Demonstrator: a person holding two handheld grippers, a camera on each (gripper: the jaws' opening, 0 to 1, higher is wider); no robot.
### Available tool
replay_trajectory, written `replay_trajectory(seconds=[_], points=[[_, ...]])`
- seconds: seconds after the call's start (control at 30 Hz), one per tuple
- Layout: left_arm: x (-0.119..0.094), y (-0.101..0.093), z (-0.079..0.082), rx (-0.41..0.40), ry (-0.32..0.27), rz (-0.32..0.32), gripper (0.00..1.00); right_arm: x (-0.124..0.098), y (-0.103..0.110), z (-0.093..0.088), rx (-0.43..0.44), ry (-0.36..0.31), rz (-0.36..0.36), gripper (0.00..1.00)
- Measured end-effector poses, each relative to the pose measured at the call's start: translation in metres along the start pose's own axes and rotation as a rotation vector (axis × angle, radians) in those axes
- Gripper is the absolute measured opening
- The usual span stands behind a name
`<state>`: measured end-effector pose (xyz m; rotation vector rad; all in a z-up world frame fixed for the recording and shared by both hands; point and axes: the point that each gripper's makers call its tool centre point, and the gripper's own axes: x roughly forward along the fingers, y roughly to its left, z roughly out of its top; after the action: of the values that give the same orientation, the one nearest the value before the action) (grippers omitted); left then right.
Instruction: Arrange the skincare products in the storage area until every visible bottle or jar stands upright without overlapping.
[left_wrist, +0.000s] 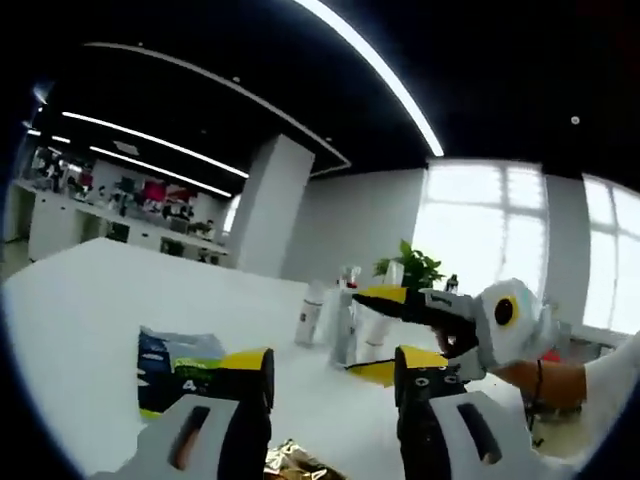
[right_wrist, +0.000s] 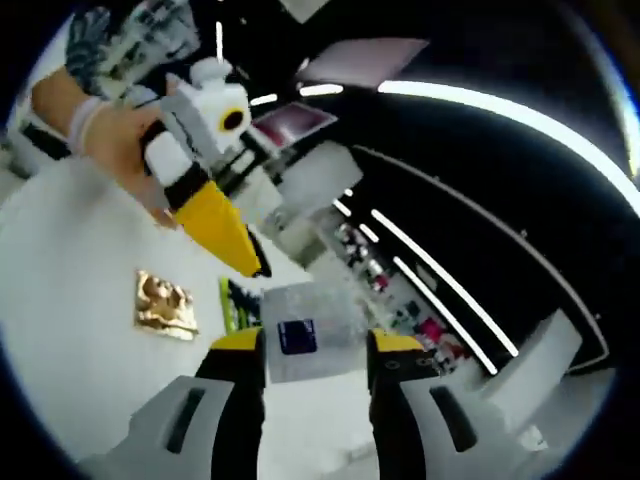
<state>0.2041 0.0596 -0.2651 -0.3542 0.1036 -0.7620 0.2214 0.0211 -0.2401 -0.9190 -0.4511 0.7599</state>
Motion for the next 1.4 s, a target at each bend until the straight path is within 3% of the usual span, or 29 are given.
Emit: replay_trajectory(seconds=[0.03,0.1,0.23,0.37,0.47,0.63,0.7,0.8,0.83,0.9,0.93,1.0,1.07,1.1,1.17,1.23,1.3,1.37,1.4], points=[[0.003,0.002,0.001,-0.019,-0.015,0.004,0.46,-0.001,0.0,0.002,0.012,-0.016,-0.037,0.39],[0.004,0.004,-0.002,-0.034,-0.021,0.006,0.42,0.0,0.008,0.0,0.038,-0.031,-0.023,0.39],[0.002,-0.004,-0.01,-0.046,-0.027,-0.018,0.23,0.001,0.012,-0.004,0.071,-0.031,-0.043,0.39],[0.001,-0.022,-0.018,-0.06,-0.009,-0.046,0.18,-0.001,0.016,-0.001,0.095,-0.056,-0.039,0.39],[-0.002,-0.037,-0.021,-0.061,0.001,-0.071,0.05,-0.001,0.018,0.001,0.095,-0.059,-0.025,0.38],[-0.003,-0.054,-0.029,-0.068,0.038,-0.104,0.01,-0.002,0.024,0.004,0.118,-0.074,0.01,0.34],[-0.005,-0.056,-0.032,-0.045,0.056,-0.089,0.0,-0.003,0.028,0.006,0.132,-0.082,0.033,0.39],[-0.002,-0.041,-0.021,-0.05,0.098,-0.102,0.0,-0.006,0.029,0.006,0.174,-0.086,0.071,0.5],[-0.004,-0.039,-0.018,-0.03,0.116,-0.11,0.0,-0.009,0.028,0.008,0.232,-0.102,0.093,0.51],[-0.005,-0.035,-0.015,0.02,0.163,-0.139,0.0,-0.013,0.023,0.006,0.306,-0.111,0.114,0.5],[-0.011,-0.036,-0.016,0.097,0.227,-0.173,0.0,-0.019,0.021,0.005,0.382,-0.107,0.158,0.49],[-0.016,-0.038,-0.015,0.153,0.287,-0.217,0.0,-0.026,0.015,0.006,0.465,-0.112,0.18,0.47],[-0.021,-0.042,-0.014,0.2,0.333,-0.269,0.0,-0.036,0.021,0.013,0.551,-0.128,0.275,0.41],[-0.024,-0.045,-0.014,0.214,0.355,-0.293,0.0,-0.039,0.02,0.016,0.574,-0.135,0.29,0.4],[-0.036,-0.058,-0.021,0.235,0.438,-0.417,0.0,-0.05,0.028,0.029,0.634,-0.184,0.395,0.35],[-0.041,-0.062,-0.023,0.233,0.471,-0.444,0.0,-0.056,0.034,0.034,0.685,-0.187,0.433,0.3],[-0.048,-0.066,-0.025,0.221,0.514,-0.482,0.0,-0.068,0.043,0.044,0.753,-0.189,0.537,0.24],[-0.051,-0.066,-0.025,0.218,0.538,-0.494,0.0,-0.072,0.048,0.045,0.739,-0.163,0.544,0.14],[-0.053,-0.067,-0.026,0.223,0.544,-0.505,0.0,-0.072,0.048,0.045,0.738,-0.165,0.538,0.03]])
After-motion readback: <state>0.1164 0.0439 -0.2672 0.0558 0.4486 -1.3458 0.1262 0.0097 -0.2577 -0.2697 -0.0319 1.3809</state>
